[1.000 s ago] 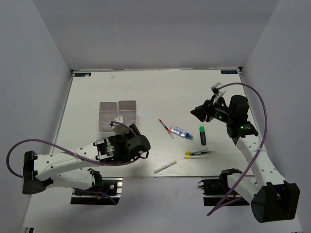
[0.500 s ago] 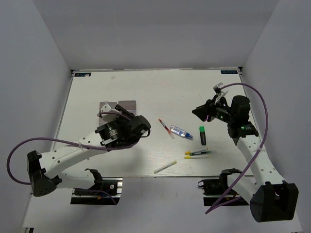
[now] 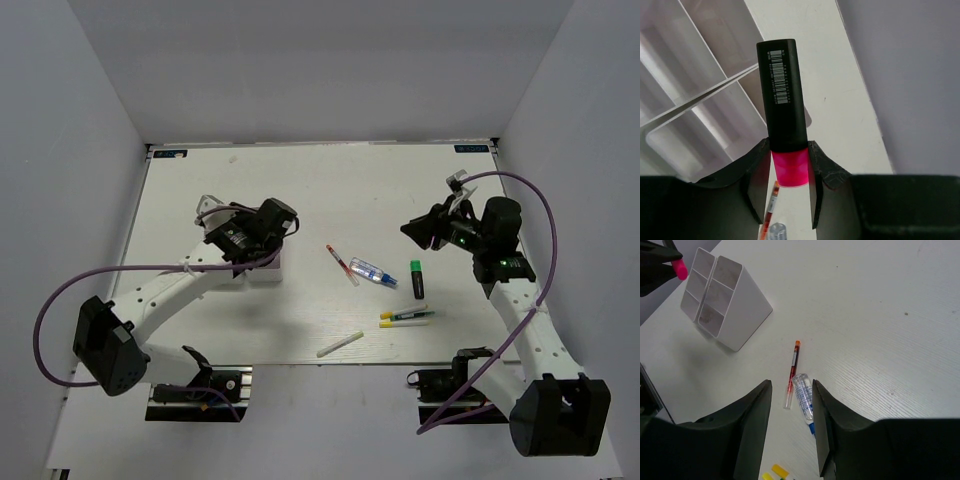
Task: Sort the stationery into containers
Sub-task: Place the stationery into the container, then grab a piece of stationery with the right arm
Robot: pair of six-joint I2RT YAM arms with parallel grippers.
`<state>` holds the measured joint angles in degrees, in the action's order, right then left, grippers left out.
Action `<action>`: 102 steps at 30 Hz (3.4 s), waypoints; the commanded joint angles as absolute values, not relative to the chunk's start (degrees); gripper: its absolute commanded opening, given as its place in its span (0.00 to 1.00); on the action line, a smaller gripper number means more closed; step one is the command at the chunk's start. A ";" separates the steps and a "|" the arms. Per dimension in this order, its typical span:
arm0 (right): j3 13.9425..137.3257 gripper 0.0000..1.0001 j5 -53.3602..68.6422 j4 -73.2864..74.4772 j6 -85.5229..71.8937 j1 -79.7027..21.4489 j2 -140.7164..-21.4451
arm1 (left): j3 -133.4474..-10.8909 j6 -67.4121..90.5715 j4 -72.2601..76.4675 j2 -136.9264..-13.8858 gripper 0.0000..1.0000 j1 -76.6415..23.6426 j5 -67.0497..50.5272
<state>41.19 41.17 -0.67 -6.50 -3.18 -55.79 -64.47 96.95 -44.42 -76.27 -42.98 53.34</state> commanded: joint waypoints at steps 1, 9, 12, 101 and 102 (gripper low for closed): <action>40.43 0.44 43.24 -2.99 -7.47 -2.20 -54.58 | -61.28 97.65 -39.30 -72.61 0.00 -40.17 48.70; 40.17 0.44 44.65 -3.16 -8.17 -1.14 -54.58 | -52.13 98.61 -32.88 -67.50 0.00 -32.61 40.00; 40.08 0.44 45.26 -3.16 -8.26 -0.62 -54.14 | -49.75 99.23 -32.26 -66.88 0.00 -30.94 37.80; 56.00 0.68 7.92 29.00 15.91 -8.87 -87.80 | -49.66 15.03 -31.03 -44.22 0.99 -21.53 -0.26; 55.73 0.68 7.56 28.66 15.30 -9.14 -88.15 | -49.14 15.03 -31.03 -43.25 0.99 -21.53 -0.26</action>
